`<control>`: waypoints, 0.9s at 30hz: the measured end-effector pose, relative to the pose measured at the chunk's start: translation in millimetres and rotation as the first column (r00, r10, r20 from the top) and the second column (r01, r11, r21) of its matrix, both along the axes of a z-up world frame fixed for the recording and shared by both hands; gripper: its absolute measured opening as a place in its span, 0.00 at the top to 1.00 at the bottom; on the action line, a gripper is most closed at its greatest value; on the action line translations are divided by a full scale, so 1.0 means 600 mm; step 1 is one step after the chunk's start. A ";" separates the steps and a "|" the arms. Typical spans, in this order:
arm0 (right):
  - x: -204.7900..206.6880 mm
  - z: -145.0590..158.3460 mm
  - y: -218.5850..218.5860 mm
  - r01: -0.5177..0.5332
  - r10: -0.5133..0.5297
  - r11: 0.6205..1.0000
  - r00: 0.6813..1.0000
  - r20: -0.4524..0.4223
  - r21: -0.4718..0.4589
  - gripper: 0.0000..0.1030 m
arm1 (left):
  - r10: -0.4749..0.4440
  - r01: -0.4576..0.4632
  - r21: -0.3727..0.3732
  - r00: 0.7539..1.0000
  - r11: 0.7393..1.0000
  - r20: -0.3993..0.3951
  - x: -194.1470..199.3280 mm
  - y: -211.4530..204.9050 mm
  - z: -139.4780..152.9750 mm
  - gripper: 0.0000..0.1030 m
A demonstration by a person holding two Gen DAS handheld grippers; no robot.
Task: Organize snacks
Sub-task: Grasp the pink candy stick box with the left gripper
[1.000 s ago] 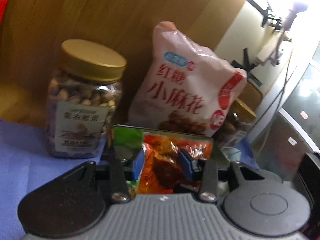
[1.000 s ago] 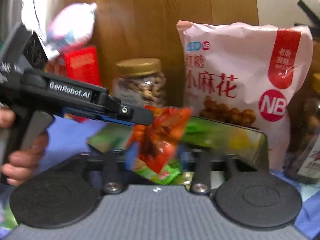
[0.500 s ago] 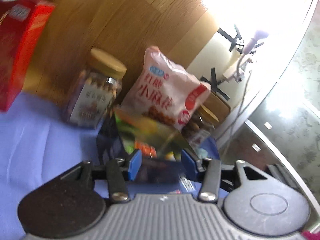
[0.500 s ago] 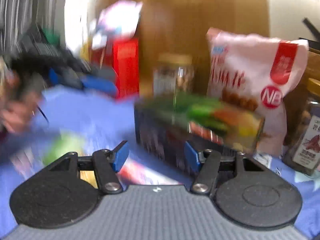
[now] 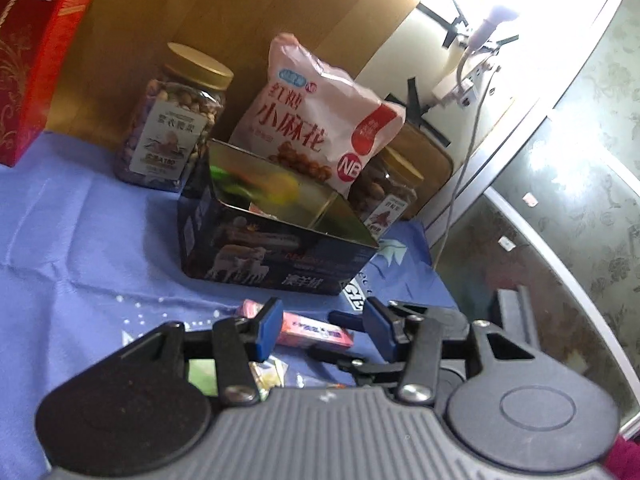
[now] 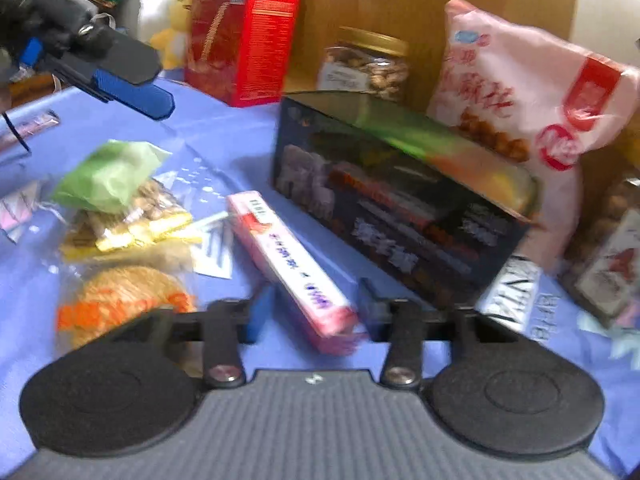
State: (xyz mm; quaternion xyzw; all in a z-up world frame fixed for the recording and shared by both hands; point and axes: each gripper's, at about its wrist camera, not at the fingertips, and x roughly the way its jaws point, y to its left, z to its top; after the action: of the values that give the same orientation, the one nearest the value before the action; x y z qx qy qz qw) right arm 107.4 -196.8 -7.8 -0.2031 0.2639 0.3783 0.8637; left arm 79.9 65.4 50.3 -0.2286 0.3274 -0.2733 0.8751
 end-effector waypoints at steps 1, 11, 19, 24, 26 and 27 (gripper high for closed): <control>-0.005 0.002 -0.005 0.011 -0.011 1.000 1.000 0.005 -0.004 0.62 | -0.005 0.005 0.008 1.000 1.000 -0.009 0.007 -0.009 0.000 0.56; -0.079 -0.001 -0.127 0.177 -0.177 0.984 0.982 0.063 -0.008 0.53 | -0.124 0.133 0.145 0.990 0.980 -0.067 0.060 -0.146 -0.015 0.52; -0.128 -0.006 -0.198 0.301 -0.297 0.945 0.954 -0.049 0.128 0.55 | -0.102 0.133 0.281 0.987 0.951 -0.121 0.106 -0.201 -0.052 0.52; -0.115 -0.012 -0.166 0.281 -0.273 0.945 0.959 -0.073 0.165 0.62 | -0.100 0.141 0.282 0.983 0.949 -0.157 0.108 -0.198 -0.066 0.52; -0.107 -0.014 -0.151 0.277 -0.267 0.947 0.960 -0.080 0.163 0.72 | -0.110 0.156 0.282 0.979 0.947 -0.171 0.107 -0.200 -0.072 0.52; -0.101 -0.015 -0.143 0.276 -0.265 0.947 0.960 -0.086 0.163 0.74 | -0.114 0.160 0.284 0.978 0.945 -0.172 0.107 -0.202 -0.074 0.54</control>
State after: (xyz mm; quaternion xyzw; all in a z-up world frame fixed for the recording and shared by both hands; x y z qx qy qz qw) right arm 46.9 -282.8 -16.8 -0.0772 0.2822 0.2840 0.9131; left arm 144.0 -56.0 5.7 -0.0918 0.4463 -0.2630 0.8504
